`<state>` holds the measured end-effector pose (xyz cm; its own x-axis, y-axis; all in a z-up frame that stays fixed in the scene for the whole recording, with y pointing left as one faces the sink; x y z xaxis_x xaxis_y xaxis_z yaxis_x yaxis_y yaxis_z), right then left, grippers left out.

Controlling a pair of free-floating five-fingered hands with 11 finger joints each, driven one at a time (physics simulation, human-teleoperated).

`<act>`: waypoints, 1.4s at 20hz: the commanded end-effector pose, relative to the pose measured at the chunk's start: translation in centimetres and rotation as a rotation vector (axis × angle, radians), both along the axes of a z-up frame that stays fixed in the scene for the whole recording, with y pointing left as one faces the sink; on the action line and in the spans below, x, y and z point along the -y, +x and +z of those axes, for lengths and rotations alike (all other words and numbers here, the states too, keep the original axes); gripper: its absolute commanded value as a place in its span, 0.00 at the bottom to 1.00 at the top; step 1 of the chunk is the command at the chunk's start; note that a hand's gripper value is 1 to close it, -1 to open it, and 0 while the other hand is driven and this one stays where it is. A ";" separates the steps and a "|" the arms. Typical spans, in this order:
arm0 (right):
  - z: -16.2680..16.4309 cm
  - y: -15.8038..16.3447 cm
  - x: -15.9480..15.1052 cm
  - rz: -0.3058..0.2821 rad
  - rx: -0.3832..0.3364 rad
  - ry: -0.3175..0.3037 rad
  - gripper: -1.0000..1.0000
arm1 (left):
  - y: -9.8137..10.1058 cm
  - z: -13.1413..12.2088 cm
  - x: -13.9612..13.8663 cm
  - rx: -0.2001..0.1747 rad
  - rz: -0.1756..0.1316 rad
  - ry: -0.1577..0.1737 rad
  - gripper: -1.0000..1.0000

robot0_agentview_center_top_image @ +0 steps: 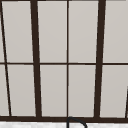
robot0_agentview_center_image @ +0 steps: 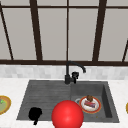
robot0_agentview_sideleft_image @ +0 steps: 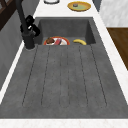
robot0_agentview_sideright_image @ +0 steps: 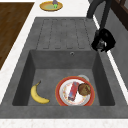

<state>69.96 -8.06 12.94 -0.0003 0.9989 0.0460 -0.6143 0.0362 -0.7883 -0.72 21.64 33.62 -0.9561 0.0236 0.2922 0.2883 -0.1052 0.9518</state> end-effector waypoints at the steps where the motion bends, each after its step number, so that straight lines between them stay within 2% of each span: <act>1: -1.9 0.0 1.2 -0.027 0.029 0.109 1.00 | 0.0 0.0 0.0 0.000 0.000 0.000 0.50; 28: -1.5 0.1 1.0 -0.048 0.034 0.153 1.00 | 0.0 0.0 0.0 0.000 0.000 0.000 0.50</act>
